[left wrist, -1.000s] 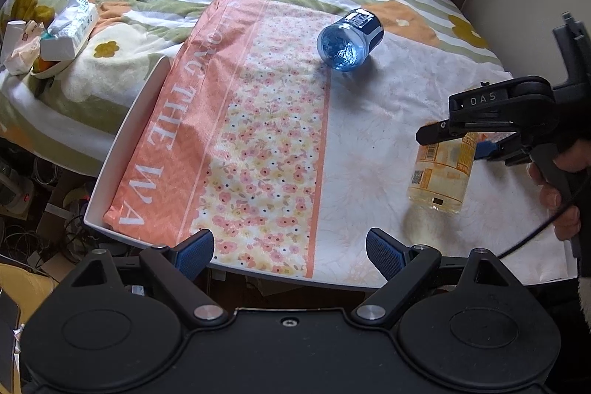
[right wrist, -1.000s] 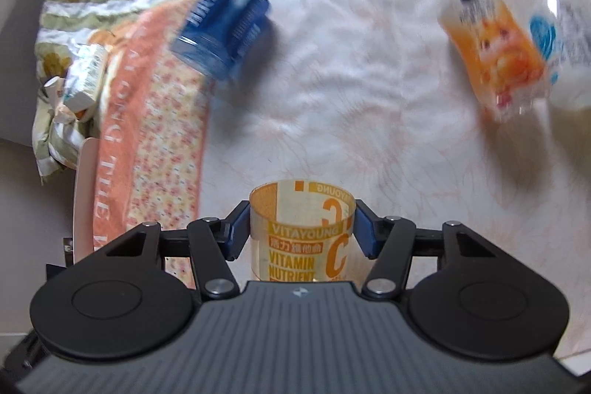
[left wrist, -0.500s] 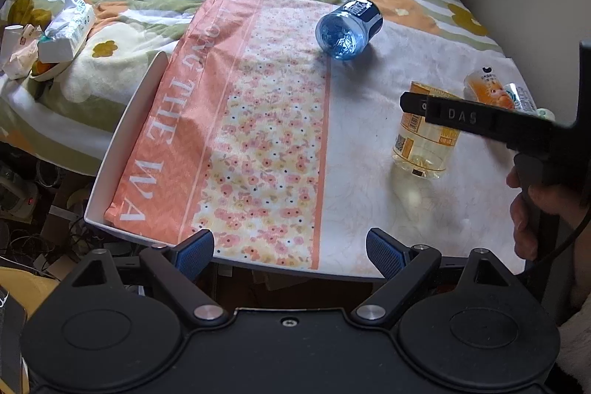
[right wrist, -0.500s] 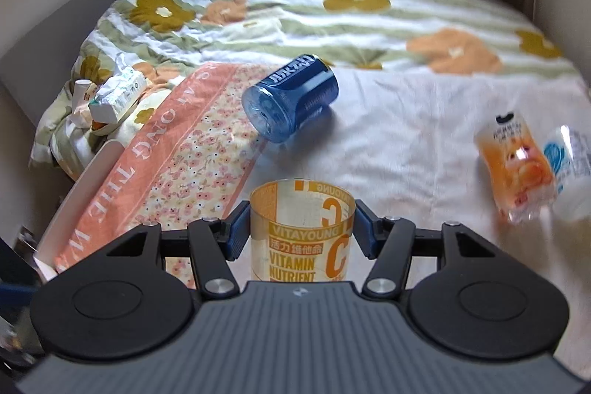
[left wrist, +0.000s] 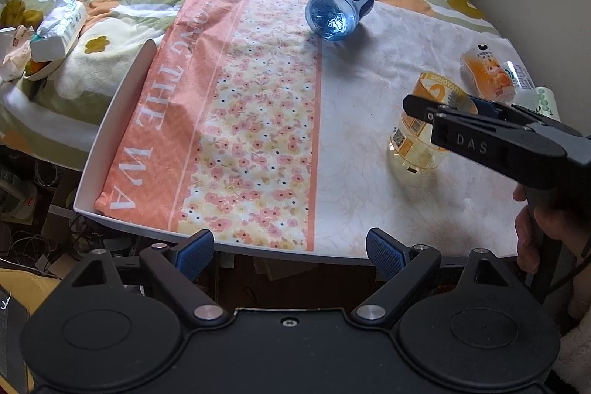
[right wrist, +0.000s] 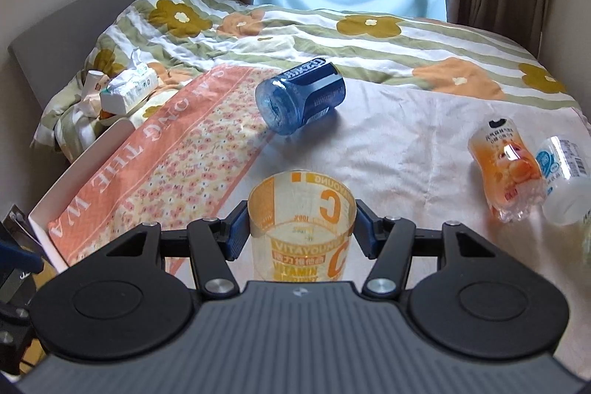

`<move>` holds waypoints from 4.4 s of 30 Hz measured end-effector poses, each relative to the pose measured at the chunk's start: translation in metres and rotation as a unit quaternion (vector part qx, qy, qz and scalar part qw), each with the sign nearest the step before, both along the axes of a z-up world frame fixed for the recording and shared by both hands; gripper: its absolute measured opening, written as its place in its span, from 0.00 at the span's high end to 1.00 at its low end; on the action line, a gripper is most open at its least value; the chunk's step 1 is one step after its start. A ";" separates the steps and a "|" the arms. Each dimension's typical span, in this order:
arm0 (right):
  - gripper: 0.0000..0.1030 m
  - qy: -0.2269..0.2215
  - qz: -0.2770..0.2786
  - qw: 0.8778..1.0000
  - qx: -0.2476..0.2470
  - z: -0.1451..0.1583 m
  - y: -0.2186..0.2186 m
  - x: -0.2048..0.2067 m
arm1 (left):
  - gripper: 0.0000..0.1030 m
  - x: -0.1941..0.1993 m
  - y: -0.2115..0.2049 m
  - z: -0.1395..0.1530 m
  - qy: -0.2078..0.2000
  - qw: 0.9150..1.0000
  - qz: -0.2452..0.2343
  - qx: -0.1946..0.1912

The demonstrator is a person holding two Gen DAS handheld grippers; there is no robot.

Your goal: Flip cup upright

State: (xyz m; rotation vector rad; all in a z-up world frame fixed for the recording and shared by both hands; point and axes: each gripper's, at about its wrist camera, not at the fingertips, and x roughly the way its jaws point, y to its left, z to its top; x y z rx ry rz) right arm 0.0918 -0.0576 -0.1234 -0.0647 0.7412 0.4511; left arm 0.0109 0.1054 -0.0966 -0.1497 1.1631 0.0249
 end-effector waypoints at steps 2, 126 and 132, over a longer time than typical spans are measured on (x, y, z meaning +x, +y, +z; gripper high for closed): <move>0.30 0.001 0.001 1.000 -0.001 -0.001 0.000 -0.003 | 0.10 0.000 -0.001 0.000 0.001 1.000 -0.002 -0.001; 0.00 0.112 -0.190 0.973 -0.060 0.116 -0.123 -0.084 | 0.04 -0.020 -0.078 0.101 -0.179 0.979 -0.057 0.073; 0.00 0.112 -0.190 0.974 -0.061 0.116 -0.123 -0.084 | 0.04 -0.019 -0.078 0.101 -0.179 0.980 -0.057 0.073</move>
